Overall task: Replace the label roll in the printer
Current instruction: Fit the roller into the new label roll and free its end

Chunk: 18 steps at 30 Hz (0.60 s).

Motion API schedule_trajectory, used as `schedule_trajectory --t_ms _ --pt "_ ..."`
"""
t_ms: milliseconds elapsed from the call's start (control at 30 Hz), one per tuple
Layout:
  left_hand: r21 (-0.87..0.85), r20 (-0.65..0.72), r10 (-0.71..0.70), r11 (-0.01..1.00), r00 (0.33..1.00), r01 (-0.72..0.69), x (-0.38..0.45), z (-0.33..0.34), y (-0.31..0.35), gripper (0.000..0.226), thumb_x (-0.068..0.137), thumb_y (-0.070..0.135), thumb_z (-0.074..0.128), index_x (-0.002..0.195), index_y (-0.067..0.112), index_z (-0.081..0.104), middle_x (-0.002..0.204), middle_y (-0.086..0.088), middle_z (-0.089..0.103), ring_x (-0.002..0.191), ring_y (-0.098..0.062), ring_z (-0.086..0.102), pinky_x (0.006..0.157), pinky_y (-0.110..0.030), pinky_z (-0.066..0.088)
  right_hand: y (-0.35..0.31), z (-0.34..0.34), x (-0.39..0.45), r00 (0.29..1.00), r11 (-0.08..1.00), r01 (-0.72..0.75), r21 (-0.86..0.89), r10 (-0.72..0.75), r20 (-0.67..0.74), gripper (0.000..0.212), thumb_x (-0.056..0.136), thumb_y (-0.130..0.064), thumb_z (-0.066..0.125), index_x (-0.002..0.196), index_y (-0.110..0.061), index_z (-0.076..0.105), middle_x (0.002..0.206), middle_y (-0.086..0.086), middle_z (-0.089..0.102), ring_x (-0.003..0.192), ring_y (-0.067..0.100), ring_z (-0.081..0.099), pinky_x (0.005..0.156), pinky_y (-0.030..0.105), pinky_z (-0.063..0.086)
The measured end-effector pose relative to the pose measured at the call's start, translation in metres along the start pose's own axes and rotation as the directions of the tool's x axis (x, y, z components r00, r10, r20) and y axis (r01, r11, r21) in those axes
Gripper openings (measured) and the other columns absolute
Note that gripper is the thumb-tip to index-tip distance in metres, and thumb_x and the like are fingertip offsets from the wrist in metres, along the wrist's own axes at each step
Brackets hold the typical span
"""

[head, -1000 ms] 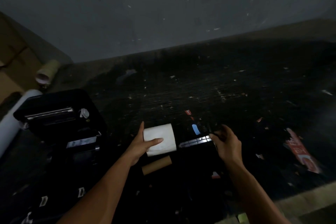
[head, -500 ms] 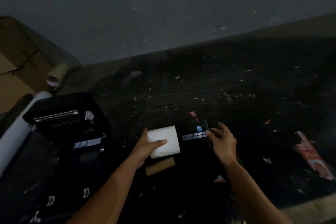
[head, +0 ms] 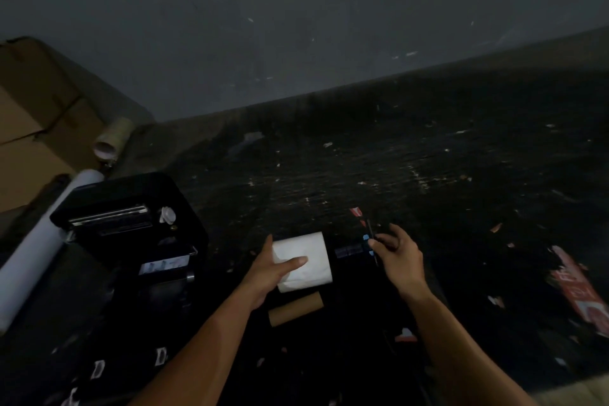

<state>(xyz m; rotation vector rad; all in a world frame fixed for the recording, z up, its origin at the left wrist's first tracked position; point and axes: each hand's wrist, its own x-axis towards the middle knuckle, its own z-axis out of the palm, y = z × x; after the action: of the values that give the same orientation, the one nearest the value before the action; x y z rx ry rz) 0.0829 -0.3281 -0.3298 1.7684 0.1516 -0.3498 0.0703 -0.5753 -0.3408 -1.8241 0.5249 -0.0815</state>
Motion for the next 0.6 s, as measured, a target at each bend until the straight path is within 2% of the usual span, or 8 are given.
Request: schedule_trajectory --t_ms 67,100,200,267,333,467,600 --pt "-0.01 -0.002 -0.01 1.0 1.0 0.01 -0.001 0.001 0.0 0.086 0.075 0.02 0.078 0.143 0.023 0.025 0.121 0.012 0.048 0.113 -0.009 0.047 0.094 -0.024 0.039 0.003 0.004 0.003 0.998 1.0 -0.001 -0.002 0.002 0.063 0.064 0.077 -0.023 0.073 0.134 -0.013 0.045 0.112 0.002 0.07 0.109 0.015 0.061 0.099 0.031 0.044" --pt "-0.011 0.001 -0.021 1.0 1.0 0.021 0.0 0.0 -0.001 0.081 0.074 0.021 0.079 0.139 0.024 0.031 0.121 0.012 0.051 0.112 -0.009 0.05 0.094 -0.024 0.041 0.004 0.008 0.003 0.996 1.0 -0.001 -0.002 0.001 0.094 0.062 0.076 -0.022 0.074 0.131 -0.012 0.048 0.11 0.003 0.07 0.107 0.015 0.062 0.097 0.03 0.045" --pt "-0.016 -0.005 -0.046 0.999 0.999 0.046 0.001 0.001 -0.008 0.086 0.064 0.03 0.086 0.137 0.021 0.041 0.123 0.004 0.061 0.11 -0.011 0.059 0.093 -0.028 0.048 0.003 0.026 -0.004 0.978 0.999 0.018 -0.028 -0.012 0.208 0.055 0.076 -0.019 0.075 0.125 -0.01 0.053 0.11 0.005 0.069 0.101 0.014 0.062 0.092 0.026 0.044" --pt "-0.028 -0.02 -0.072 0.997 0.997 0.071 0.0 0.005 -0.01 0.077 0.066 0.027 0.085 0.132 0.021 0.047 0.12 0.001 0.064 0.106 -0.012 0.061 0.086 -0.025 0.051 0.003 0.041 -0.013 0.958 1.0 0.019 -0.003 -0.018 0.285 0.05 0.08 -0.019 0.071 0.125 -0.008 0.052 0.114 0.009 0.066 0.103 0.015 0.06 0.093 0.028 0.045" --pt "-0.04 -0.025 -0.086 0.996 0.996 0.085 0.0 0.013 -0.007 0.066 0.069 0.023 0.083 0.127 0.019 0.052 0.117 -0.001 0.065 0.101 -0.012 0.063 0.078 -0.022 0.052 0.006 0.048 -0.017 0.961 1.0 0.028 -0.001 -0.027 0.274 0.042 0.086 -0.026 0.063 0.123 -0.008 0.054 0.118 0.01 0.065 0.105 0.016 0.059 0.095 0.03 0.046" --pt "-0.058 -0.024 -0.119 0.991 0.993 0.118 0.001 0.027 -0.004 0.062 0.068 0.024 0.083 0.123 0.019 0.054 0.114 -0.001 0.065 0.101 -0.014 0.062 0.08 -0.025 0.051 0.01 0.039 -0.017 0.973 1.0 0.011 0.005 -0.012 0.232 0.045 0.088 -0.038 0.057 0.123 -0.012 0.056 0.121 0.009 0.063 0.108 0.016 0.057 0.097 0.032 0.044" --pt "-0.033 -0.037 -0.068 0.997 0.997 0.067 0.0 0.037 -0.004 0.055 0.071 0.02 0.081 0.119 0.02 0.054 0.108 0.003 0.064 0.092 -0.005 0.061 0.068 -0.011 0.051 0.01 0.034 -0.012 0.963 0.999 -0.005 -0.033 0.014 0.271 0.057 0.085 -0.054 0.05 0.126 -0.014 0.054 0.128 0.008 0.059 0.116 0.021 0.054 0.102 0.036 0.042"
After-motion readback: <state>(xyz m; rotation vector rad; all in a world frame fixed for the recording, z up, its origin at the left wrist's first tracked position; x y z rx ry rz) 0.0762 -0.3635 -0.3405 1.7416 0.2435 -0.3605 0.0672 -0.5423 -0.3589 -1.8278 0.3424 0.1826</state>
